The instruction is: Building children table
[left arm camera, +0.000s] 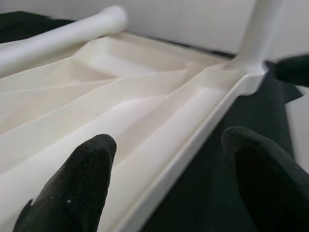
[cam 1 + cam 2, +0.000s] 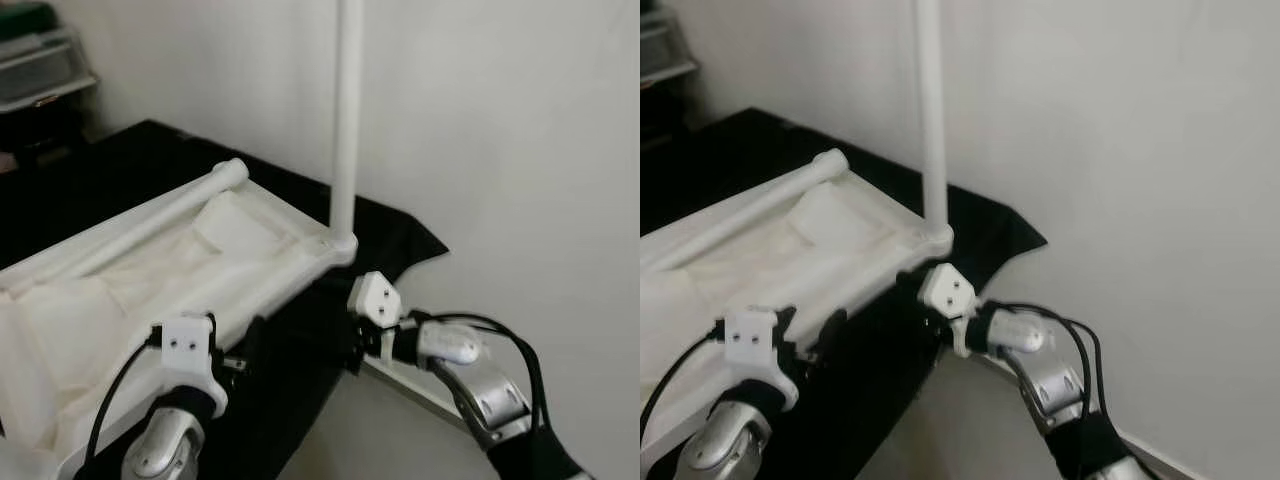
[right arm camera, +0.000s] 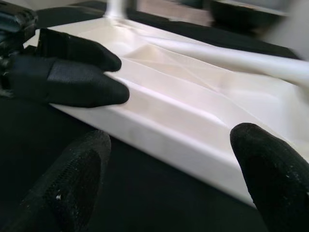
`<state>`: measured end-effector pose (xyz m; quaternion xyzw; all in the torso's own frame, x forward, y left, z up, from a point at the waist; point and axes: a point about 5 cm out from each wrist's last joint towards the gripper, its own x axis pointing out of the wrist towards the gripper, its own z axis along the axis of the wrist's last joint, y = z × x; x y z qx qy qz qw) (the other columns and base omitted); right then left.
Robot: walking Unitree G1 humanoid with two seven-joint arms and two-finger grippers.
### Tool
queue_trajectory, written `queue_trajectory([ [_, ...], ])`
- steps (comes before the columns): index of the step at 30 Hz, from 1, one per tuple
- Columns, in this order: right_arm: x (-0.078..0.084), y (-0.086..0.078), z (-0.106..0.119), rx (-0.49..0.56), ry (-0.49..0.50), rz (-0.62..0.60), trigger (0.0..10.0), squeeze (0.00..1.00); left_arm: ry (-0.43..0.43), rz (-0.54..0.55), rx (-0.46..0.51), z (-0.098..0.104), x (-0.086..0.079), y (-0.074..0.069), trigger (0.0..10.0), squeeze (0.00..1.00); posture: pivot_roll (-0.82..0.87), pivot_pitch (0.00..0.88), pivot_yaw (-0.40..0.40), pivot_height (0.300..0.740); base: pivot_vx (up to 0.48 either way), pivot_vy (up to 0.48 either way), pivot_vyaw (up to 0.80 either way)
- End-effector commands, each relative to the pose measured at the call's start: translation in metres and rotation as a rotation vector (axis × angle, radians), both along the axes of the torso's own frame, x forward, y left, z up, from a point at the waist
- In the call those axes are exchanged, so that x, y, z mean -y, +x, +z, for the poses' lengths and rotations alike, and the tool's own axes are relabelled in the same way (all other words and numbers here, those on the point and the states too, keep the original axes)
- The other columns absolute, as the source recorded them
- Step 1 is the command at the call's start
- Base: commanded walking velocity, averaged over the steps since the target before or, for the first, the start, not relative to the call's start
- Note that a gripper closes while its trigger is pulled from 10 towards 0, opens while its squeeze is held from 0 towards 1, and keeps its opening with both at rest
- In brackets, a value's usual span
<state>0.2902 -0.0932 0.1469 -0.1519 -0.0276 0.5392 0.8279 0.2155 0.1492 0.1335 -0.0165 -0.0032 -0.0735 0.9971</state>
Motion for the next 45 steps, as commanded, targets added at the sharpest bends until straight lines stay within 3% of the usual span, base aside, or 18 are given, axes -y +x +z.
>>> queue_trajectory([
  [1, -0.006, -0.004, -0.002, 0.003, -0.011, 0.055, 10.0, 0.0, 0.043, -0.028, 0.007, 0.001, 0.003, -0.002, 10.0, 0.0, -0.11, 0.074, -0.011, 0.74, 0.0, 0.0, 0.79],
  [13, -0.007, -0.004, -0.007, -0.002, -0.021, 0.077, 10.0, 0.0, 0.135, -0.062, -0.004, 0.003, 0.012, -0.003, 10.0, 0.0, -0.12, 0.073, -0.001, 0.74, 0.0, 0.0, 0.79],
  [29, -0.007, -0.004, -0.01, -0.015, -0.034, 0.117, 10.0, 0.0, 0.069, -0.151, -0.019, 0.012, 0.031, -0.01, 10.0, 0.0, -0.11, 0.067, -0.005, 0.74, 0.0, 0.0, 0.79],
  [32, -0.002, -0.004, -0.01, -0.017, -0.084, 0.155, 10.0, 0.0, 0.072, -0.163, -0.041, 0.011, 0.033, -0.012, 10.0, 0.0, -0.1, 0.065, -0.007, 0.74, 0.0, 0.0, 0.26],
  [36, 0.027, 0.003, 0.001, -0.043, -0.266, 0.256, 10.0, 0.0, 0.046, -0.185, -0.089, 0.009, 0.039, -0.017, 10.0, 0.0, -0.1, 0.065, -0.006, 0.74, 0.0, 0.0, 0.0],
  [37, 0.035, 0.007, 0.004, -0.03, -0.338, 0.26, 10.0, 0.0, 0.051, -0.207, -0.101, 0.008, 0.04, -0.019, 10.0, 0.0, -0.09, 0.065, -0.007, 0.74, 0.0, 0.0, 0.0],
  [38, 0.035, 0.007, 0.004, -0.03, -0.338, 0.26, 10.0, 0.0, 0.051, -0.207, -0.101, 0.008, 0.04, -0.019, 10.0, 0.0, -0.09, 0.065, -0.007, 0.74, 0.0, 0.0, 0.0],
  [39, 0.042, 0.011, 0.006, -0.021, -0.398, 0.258, 10.0, 0.0, 0.055, -0.226, -0.11, 0.007, 0.042, -0.021, 10.0, 0.0, -0.09, 0.07, -0.006, 0.74, 0.0, 0.0, 0.0],
  [41, 0.042, 0.011, 0.006, -0.021, -0.398, 0.258, 10.0, 0.0, 0.055, -0.226, -0.11, 0.007, 0.042, -0.021, 10.0, 0.0, -0.09, 0.07, -0.006, 0.74, 0.0, 0.0, 0.0],
  [42, 0.049, 0.015, 0.007, -0.019, -0.457, 0.253, 10.0, 0.0, 0.064, -0.227, -0.119, 0.006, 0.042, -0.023, 10.0, 0.0, -0.09, 0.072, -0.005, 0.74, 0.0, 0.0, 0.0],
  [43, 0.059, 0.019, 0.011, -0.023, -0.525, 0.245, 10.0, 0.0, 0.087, -0.168, -0.122, 0.005, 0.036, -0.024, 10.0, 0.0, -0.08, 0.08, -0.005, 0.74, 0.0, 0.0, 0.0],
  [44, 0.059, 0.019, 0.011, -0.023, -0.525, 0.245, 10.0, 0.0, 0.087, -0.168, -0.122, 0.005, 0.036, -0.024, 10.0, 0.0, -0.08, 0.08, -0.005, 0.74, 0.0, 0.0, 0.0],
  [45, 0.068, 0.022, 0.015, -0.036, -0.568, 0.247, 10.0, 0.0, 0.091, -0.092, -0.134, 0.003, 0.028, -0.026, 10.0, 0.0, -0.08, 0.087, -0.006, 0.74, 0.0, 0.0, 0.0],
])
